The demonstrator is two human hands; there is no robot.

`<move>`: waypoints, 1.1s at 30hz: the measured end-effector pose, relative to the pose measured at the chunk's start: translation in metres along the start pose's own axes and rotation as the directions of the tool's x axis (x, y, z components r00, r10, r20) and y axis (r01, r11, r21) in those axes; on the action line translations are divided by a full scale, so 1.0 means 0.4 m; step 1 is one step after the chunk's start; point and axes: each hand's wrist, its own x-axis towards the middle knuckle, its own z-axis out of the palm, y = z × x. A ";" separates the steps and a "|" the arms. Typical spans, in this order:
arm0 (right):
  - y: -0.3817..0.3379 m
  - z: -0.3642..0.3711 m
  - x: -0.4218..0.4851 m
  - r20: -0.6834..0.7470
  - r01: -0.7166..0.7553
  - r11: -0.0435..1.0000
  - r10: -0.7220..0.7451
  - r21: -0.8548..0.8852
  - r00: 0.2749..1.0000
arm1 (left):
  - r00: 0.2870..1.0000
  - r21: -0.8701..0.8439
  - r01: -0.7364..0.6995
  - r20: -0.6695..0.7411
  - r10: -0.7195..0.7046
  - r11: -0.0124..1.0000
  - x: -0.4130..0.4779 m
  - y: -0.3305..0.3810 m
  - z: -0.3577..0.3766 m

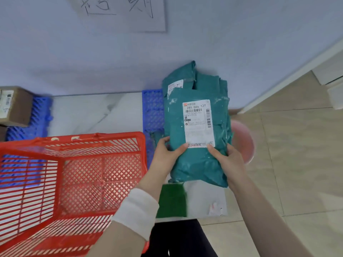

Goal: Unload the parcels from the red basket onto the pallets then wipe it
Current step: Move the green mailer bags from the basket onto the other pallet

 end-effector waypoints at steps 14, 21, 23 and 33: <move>-0.181 0.097 0.455 -0.026 0.019 0.958 -0.028 -0.285 0.999 | 0.978 0.233 -0.066 -0.180 0.110 0.970 0.417 0.147 0.092; -0.125 0.110 0.444 -0.044 0.085 0.907 -0.113 -0.413 0.993 | 0.976 0.270 -0.025 -0.201 0.082 0.963 0.420 0.089 0.071; -0.131 0.130 0.440 -0.043 0.133 0.909 -0.163 -0.395 0.986 | 0.968 0.236 -0.018 -0.240 0.076 0.972 0.420 0.091 0.059; -0.128 0.136 0.465 -0.074 0.091 0.817 -0.161 -0.570 0.984 | 0.977 0.201 0.039 -0.215 0.005 0.979 0.441 0.101 0.050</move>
